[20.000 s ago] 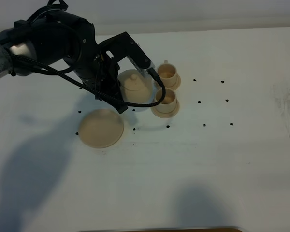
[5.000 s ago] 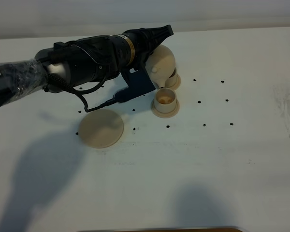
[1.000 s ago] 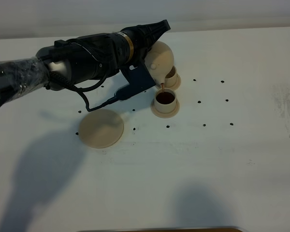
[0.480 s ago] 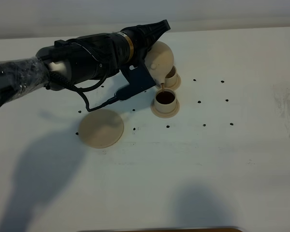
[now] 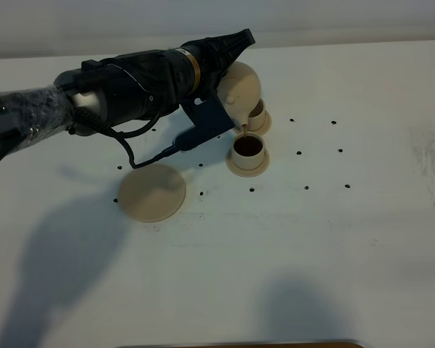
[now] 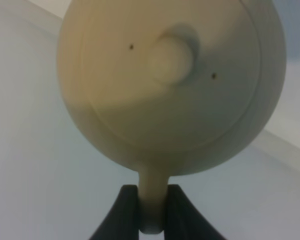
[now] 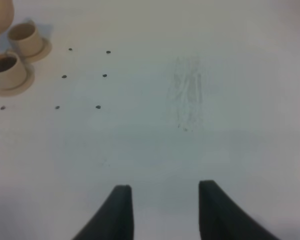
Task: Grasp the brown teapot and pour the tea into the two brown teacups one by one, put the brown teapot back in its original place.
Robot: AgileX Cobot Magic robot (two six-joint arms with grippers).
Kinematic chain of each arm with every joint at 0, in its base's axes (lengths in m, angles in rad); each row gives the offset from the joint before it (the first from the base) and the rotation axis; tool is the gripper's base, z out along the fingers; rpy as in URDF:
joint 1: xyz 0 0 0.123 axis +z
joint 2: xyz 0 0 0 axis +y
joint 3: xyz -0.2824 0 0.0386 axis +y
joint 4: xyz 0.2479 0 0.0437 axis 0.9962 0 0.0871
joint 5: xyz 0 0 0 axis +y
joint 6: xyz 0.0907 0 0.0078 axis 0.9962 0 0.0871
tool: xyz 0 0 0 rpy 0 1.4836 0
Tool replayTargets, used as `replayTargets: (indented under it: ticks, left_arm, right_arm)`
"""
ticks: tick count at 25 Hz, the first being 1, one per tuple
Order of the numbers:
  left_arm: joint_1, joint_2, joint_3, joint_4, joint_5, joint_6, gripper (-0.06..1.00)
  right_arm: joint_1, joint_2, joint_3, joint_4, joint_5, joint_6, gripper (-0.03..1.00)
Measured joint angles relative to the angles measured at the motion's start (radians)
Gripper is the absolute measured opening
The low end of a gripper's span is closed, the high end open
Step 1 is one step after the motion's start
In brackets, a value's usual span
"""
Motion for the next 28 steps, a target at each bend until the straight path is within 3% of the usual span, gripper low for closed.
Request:
replayTargets:
  ticks: [12, 19, 28]
  left_arm:
    - [0.000, 0.000, 0.015, -0.089, 0.063, -0.003, 0.17]
    - [0.000, 0.000, 0.020, -0.104, 0.097, -0.056, 0.17]
    - [0.000, 0.000, 0.020, -0.192, 0.141, -0.089, 0.17]
  right_arm:
    - [0.000, 0.000, 0.000, 0.000, 0.000, 0.000, 0.31]
    - [0.000, 0.000, 0.000, 0.000, 0.000, 0.000, 0.31]
    - [0.000, 0.000, 0.000, 0.000, 0.000, 0.000, 0.31]
